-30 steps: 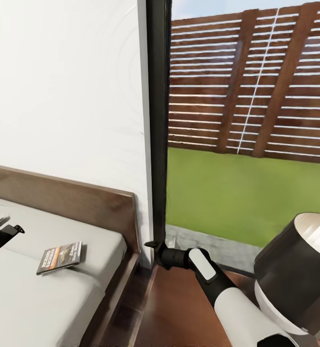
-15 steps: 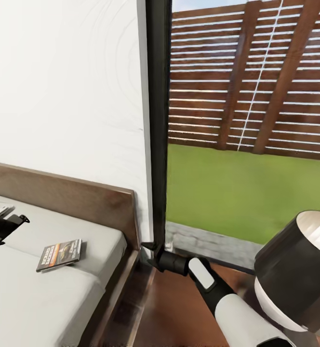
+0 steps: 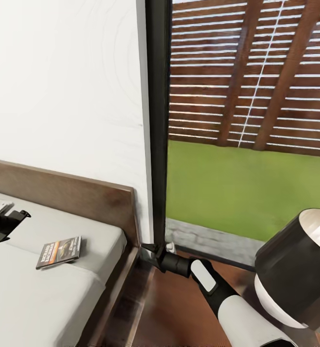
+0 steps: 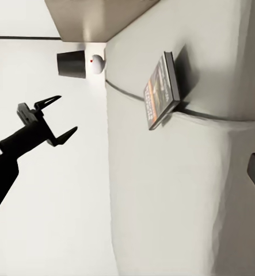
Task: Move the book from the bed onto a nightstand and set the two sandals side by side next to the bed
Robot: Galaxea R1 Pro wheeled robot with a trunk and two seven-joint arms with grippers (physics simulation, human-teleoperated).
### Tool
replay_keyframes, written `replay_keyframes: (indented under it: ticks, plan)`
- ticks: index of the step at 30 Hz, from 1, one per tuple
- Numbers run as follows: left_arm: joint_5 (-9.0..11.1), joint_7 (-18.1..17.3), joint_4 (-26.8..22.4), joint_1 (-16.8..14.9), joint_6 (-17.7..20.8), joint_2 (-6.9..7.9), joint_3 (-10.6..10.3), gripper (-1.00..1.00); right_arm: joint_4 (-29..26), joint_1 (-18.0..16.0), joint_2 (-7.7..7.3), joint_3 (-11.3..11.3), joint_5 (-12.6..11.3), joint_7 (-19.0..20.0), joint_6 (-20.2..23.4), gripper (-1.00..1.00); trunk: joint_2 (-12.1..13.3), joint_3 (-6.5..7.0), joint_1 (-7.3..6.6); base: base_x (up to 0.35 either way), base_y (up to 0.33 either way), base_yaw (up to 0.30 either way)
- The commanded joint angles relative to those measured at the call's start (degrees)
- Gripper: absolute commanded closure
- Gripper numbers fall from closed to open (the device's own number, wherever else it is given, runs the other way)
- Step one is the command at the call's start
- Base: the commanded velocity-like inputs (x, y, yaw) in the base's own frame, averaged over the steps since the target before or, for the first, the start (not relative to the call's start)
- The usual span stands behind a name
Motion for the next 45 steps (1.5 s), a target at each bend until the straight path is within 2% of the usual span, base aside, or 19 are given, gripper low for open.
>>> replay_keyframes:
  ticks: [1, 6, 13, 22, 31, 34, 38, 41, 45]
  plan:
    - [-0.4, 0.09, -0.03, -0.06, -0.04, -0.03, 0.54, -1.0, 0.01, -0.04, -0.06, 0.06, -0.13, 0.18, 0.17, -1.0, -0.03, -0.14, -0.01, 0.0, 0.0, 0.0]
    - [-0.1, 0.04, 0.41, -0.03, -2.08, -0.24, 0.79, -1.0, 0.02, -0.03, -0.2, 0.05, 0.06, 0.53, 0.18, -1.0, -0.03, -0.59, -0.01, 0.0, 0.0, 0.0]
    - [0.08, 0.02, 1.39, -0.02, -4.8, -1.73, 1.05, -1.0, 0.02, -0.03, -0.28, 0.02, 0.16, 0.89, 0.2, -1.0, -0.03, -1.22, -0.01, 0.0, 0.0, 0.0]
    - [0.03, -0.08, 2.72, -0.01, -8.93, -2.66, 0.98, -1.0, 0.02, -0.03, -0.3, 0.04, 0.13, 1.02, 0.21, -1.0, -0.03, -2.03, -0.01, 0.0, 0.0, 0.0]
    - [-0.6, -1.56, 3.69, -0.08, -7.97, -5.92, 0.35, -1.0, 0.02, -0.03, -0.31, 0.04, 0.02, 1.04, 0.21, -1.0, -0.03, -2.83, -0.01, 0.0, 0.0, 0.0]
    - [-1.75, -3.09, 3.75, -0.17, -7.16, -7.28, -0.64, -1.0, 0.02, -0.03, -0.34, 0.04, -0.1, 1.06, 0.21, -1.0, -0.03, -3.1, -0.01, 0.0, 0.0, 0.0]
    - [-4.95, -5.98, 3.79, -0.23, -6.6, -8.55, -3.33, -1.0, 0.02, -0.03, -0.37, -0.01, -0.13, 1.19, 0.21, -1.0, -0.03, -3.45, -0.01, 0.0, 0.0, 0.0]
    - [-7.27, -8.14, 3.8, -0.25, -6.35, -9.15, -5.13, -1.0, 0.02, -0.03, -0.38, 0.0, -0.1, 1.29, 0.19, -1.0, -0.03, -3.71, -0.01, 0.0, 0.0, 0.0]
    - [-8.98, -10.04, 3.8, -0.26, -5.92, -9.5, -6.42, -1.0, 0.02, -0.03, -0.38, 0.02, -0.07, 1.35, 0.15, -1.0, -0.03, -4.05, -0.01, 0.0, 0.0, 0.0]
